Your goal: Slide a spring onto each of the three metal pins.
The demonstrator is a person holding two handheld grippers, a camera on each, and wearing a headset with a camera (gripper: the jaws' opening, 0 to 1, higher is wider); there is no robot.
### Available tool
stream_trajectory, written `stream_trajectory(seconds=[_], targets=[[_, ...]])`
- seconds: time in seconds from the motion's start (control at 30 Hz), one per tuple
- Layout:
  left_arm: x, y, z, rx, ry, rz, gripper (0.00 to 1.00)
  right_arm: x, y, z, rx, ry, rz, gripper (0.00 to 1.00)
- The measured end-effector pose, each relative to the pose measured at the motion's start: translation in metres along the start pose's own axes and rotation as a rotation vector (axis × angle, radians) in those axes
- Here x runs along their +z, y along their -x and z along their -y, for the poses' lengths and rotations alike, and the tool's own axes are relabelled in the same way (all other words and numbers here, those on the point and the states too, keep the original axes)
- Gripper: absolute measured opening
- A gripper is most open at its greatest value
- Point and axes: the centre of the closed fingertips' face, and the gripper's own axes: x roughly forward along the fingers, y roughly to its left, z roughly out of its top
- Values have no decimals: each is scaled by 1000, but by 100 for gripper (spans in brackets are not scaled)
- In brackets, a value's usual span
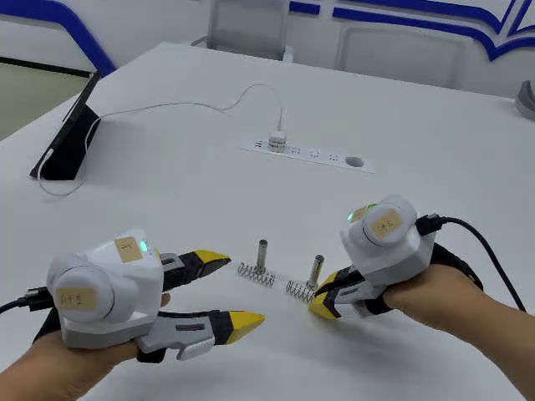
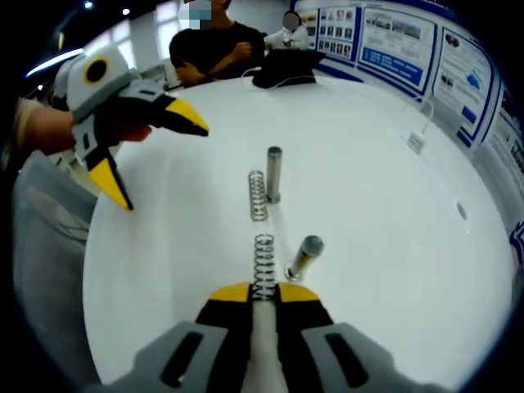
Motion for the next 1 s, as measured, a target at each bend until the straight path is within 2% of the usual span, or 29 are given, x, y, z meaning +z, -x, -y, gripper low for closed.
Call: stream_trajectory(seconds=[0.23,0.5,0.77,1.0], targets=[[0,-2,5,-15,-9,-5,52,1,4,-5,7,26,-4,12],[0,-10,18,-53,-28,-14,51,5,21,-21,37,87,-9,12],[4,-20,32,-99,-56,-14,50,17,40,-39,81,168,4,12],[6,-23,41,-131,-79,-13,45,23,47,-54,117,238,-1,12]])
